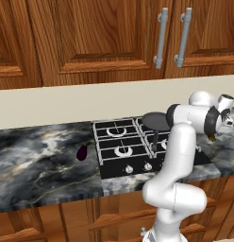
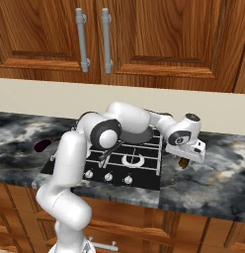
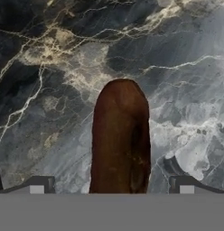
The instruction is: Put the sweet potato and eggplant in the pan. Then turn on the rear right burner and set the heat to medium.
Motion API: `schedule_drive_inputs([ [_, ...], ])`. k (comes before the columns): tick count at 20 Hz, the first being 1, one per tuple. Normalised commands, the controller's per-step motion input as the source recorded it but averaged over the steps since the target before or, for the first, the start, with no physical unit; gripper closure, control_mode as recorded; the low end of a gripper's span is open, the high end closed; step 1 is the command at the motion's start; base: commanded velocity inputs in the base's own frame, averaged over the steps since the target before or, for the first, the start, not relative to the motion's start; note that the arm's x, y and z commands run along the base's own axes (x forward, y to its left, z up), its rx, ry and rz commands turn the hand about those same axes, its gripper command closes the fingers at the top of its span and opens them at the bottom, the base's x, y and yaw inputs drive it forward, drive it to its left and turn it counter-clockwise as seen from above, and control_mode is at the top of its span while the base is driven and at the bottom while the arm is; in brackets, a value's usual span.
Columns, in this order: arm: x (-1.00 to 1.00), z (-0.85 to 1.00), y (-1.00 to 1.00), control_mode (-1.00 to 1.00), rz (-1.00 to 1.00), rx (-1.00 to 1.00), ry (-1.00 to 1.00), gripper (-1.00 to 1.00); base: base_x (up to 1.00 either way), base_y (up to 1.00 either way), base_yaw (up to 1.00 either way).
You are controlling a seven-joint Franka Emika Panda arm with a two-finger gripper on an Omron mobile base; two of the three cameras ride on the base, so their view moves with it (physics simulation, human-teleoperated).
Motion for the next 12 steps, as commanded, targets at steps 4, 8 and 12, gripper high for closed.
schedule_drive_inputs([
  [4, 0.13, -0.17, 0.05, -1.0, 0.0, 0.0, 0.0, -1.0, 0.0, 0.0, 0.0],
  [8, 0.07, -0.18, 0.0, -1.0, 0.0, 0.0, 0.0, -1.0, 0.0, 0.0, 0.0],
  [12, 0.04, -0.26, 0.0, -1.0, 0.0, 0.0, 0.0, -1.0, 0.0, 0.0, 0.0],
])
